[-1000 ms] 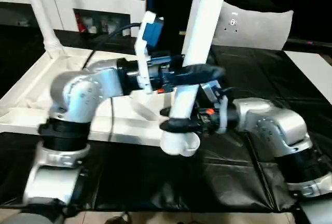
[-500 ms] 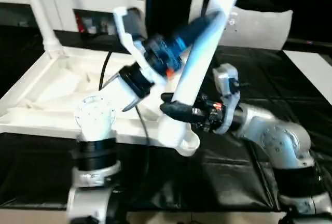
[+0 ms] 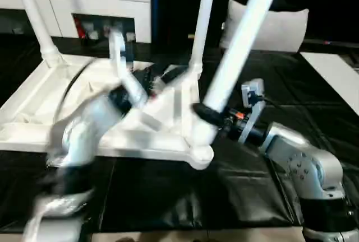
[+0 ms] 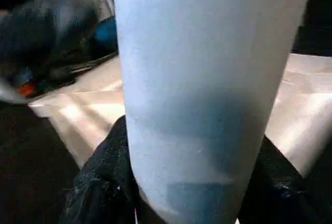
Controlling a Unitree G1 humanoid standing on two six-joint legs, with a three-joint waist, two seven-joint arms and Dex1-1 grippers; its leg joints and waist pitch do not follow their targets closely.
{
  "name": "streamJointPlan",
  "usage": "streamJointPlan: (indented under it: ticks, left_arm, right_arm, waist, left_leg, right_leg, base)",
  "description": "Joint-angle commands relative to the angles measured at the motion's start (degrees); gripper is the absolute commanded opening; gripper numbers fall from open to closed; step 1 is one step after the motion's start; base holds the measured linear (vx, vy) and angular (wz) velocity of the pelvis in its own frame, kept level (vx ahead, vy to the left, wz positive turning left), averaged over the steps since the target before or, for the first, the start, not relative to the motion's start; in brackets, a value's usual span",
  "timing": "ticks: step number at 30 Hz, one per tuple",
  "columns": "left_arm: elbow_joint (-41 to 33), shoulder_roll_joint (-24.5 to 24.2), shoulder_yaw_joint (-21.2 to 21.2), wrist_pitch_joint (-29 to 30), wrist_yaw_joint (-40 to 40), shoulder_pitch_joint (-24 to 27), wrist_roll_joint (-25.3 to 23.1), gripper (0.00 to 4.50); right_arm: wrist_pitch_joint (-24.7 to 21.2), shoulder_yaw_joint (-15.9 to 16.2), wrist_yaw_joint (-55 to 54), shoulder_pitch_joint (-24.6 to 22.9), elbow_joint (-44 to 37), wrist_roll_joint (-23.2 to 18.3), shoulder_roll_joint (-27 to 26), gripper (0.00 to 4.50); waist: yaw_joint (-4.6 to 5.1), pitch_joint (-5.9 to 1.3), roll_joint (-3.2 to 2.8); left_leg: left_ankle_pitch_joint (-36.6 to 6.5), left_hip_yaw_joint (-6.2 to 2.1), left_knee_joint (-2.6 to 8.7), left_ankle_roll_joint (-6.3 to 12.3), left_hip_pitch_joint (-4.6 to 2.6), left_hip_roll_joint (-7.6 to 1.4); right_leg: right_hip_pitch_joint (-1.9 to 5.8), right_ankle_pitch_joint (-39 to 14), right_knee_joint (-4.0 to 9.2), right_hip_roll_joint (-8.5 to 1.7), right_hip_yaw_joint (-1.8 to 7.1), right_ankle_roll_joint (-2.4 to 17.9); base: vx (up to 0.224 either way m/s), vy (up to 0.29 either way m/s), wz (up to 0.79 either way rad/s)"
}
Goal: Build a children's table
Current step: Pick table leg
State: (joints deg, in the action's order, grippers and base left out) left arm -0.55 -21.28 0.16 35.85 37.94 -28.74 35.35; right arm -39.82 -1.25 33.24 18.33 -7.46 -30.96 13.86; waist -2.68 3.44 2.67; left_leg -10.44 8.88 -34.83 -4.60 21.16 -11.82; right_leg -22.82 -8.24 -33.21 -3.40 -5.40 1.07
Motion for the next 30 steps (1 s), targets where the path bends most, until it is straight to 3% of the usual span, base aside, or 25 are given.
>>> streamJointPlan:
  ticks: [1, 3, 5, 9, 10, 15, 16, 18, 20, 21, 22, 30]
  left_arm:
    - [-1.4, -2.9, -5.4, -3.5, 5.8, 0.9, -5.6, 4.5]
    - [-0.4, -6.7, -10.0, -7.3, 11.1, 2.2, -9.9, 4.5]
    - [2.0, -10.5, -15.5, -13.1, 15.7, 2.9, -15.5, 4.5]
    - [4.0, -12.1, -18.2, -16.9, 18.5, 3.0, -18.4, 4.5]
    - [4.6, -12.3, -18.8, -17.9, 19.2, 2.9, -19.1, 4.5]
    - [8.0, -12.8, -20.8, -23.3, 22.3, 2.4, -22.3, 4.5]
    - [8.9, -13.2, -21.5, -24.7, 23.7, 2.3, -23.0, 4.24]
    - [10.3, -14.0, -22.9, -26.5, 26.1, 2.0, -24.3, 4.17]
    - [11.9, -13.9, -23.5, -27.7, 27.2, 1.3, -25.1, 4.14]
    - [12.8, -13.7, -23.6, -28.1, 27.7, 0.8, -25.3, 3.9]
    - [13.6, -13.4, -23.6, -28.2, 28.1, 0.3, -25.4, 3.82]
    - [19.1, -12.1, -24.7, -28.3, 31.0, -3.2, -27.1, 3.27]
  right_arm:
    - [1.8, -0.4, -2.7, -0.6, -0.5, 2.3, 0.2, 1.89]
    - [4.5, -1.2, -7.1, -1.1, 0.4, 5.2, -1.2, 1.89]
    - [1.2, -2.8, -12.0, -1.2, 1.0, 5.5, -2.2, 1.89]
    - [-0.4, -2.3, -13.0, -2.0, 0.8, 6.2, -2.0, 1.89]
    - [0.3, -1.7, -12.5, -2.5, 0.7, 6.7, -1.8, 1.89]
    - [5.1, 0.2, -10.4, -4.6, 0.0, 8.7, -1.0, 1.89]
    - [5.8, 0.6, -11.0, -5.0, -0.2, 9.4, -1.1, 1.89]
    - [3.2, 0.6, -14.1, -5.9, -1.6, 9.9, -1.3, 1.89]
    - [1.7, 0.1, -16.4, -6.2, -2.3, 10.7, -1.6, 1.89]
    - [1.8, 0.1, -15.7, -6.3, -2.2, 10.4, -1.5, 1.89]
    - [3.4, 0.2, -14.6, -6.4, -2.0, 10.5, -1.2, 1.89]
    - [8.5, 5.5, -6.0, -8.6, -3.1, 10.9, 1.7, 1.89]
  waist:
    - [0.1, -4.28, -0.81]
    - [-0.08, -4.34, -0.85]
    - [0.11, -4.31, -1.07]
    - [0.47, -4.15, -1.32]
    - [0.48, -4.0, -1.51]
    - [0.61, -3.85, -1.31]
    - [0.57, -3.85, -1.71]
    - [0.71, -3.69, -1.49]
    - [0.79, -3.72, -1.51]
    - [0.74, -3.79, -1.56]
    - [0.76, -3.79, -1.52]
    - [0.5, -3.94, -1.45]
  left_leg:
    - [-10.7, 0.08, 4.54, -1.47, -0.89, -1.24]
    - [-8.6, 0.1, 4.64, -1.43, -0.7, -1.24]
    - [-7.5, 0.2, 4.8, -1.97, -0.87, -1.1]
    - [-10.1, 0.34, 4.9, -2.88, -1.06, -1.16]
    - [-11.6, 0.33, 4.94, -2.86, -1.1, -1.14]
    - [-14.8, 0.19, 4.97, -2.72, -1.12, -1.15]
    - [-15.0, 0.12, 4.98, -2.74, -1.18, -1.1]
    - [-15.7, 0.07, 5.11, -2.68, -1.21, -0.99]
    - [-16.1, 0.06, 5.1, -2.83, -1.35, -1.04]
    - [-16.2, 0.02, 5.06, -2.92, -1.42, -1.07]
    - [-16.7, 0.06, 5.0, -2.8, -1.42, -1.07]
    - [-15.0, 0.24, 4.87, -1.89, -1.21, -1.16]
  right_leg:
    - [2.72, -18.8, 3.49, -3.94, 2.89, 5.4]
    - [2.85, -16.9, 3.35, -4.09, 3.0, 5.8]
    - [2.78, -15.8, 2.92, -3.91, 3.18, 5.9]
    - [2.77, -15.8, 2.9, -3.88, 3.27, 6.8]
    - [2.72, -17.6, 3.29, -3.96, 3.27, 6.6]
    - [2.57, -23.6, 4.05, -4.18, 3.13, 5.1]
    - [2.55, -23.7, 4.05, -4.21, 3.11, 5.1]
    - [2.44, -25.1, 4.39, -4.03, 3.06, 4.5]
    - [2.31, -25.5, 4.34, -4.04, 3.06, 4.7]
    - [2.32, -25.5, 4.29, -4.14, 3.07, 4.8]
    - [2.27, -25.6, 4.39, -4.19, 3.04, 5.0]
    - [2.64, -21.5, 3.9, -4.25, 3.19, 6.7]
  base:
    - [0.0, 0.0, 0.0]
    - [0.0, 0.0, 0.0]
    - [0.0, 0.0, 0.0]
    - [0.0, 0.0, 0.0]
    - [0.0, 0.0, 0.0]
    - [0.0, 0.0, 0.0]
    - [0.0, 0.0, 0.0]
    - [0.0, 0.0, 0.0]
    - [0.0, 0.0, 0.0]
    - [0.0, 0.0, 0.0]
    - [0.0, 0.0, 0.0]
    - [0.0, 0.0, 0.0]
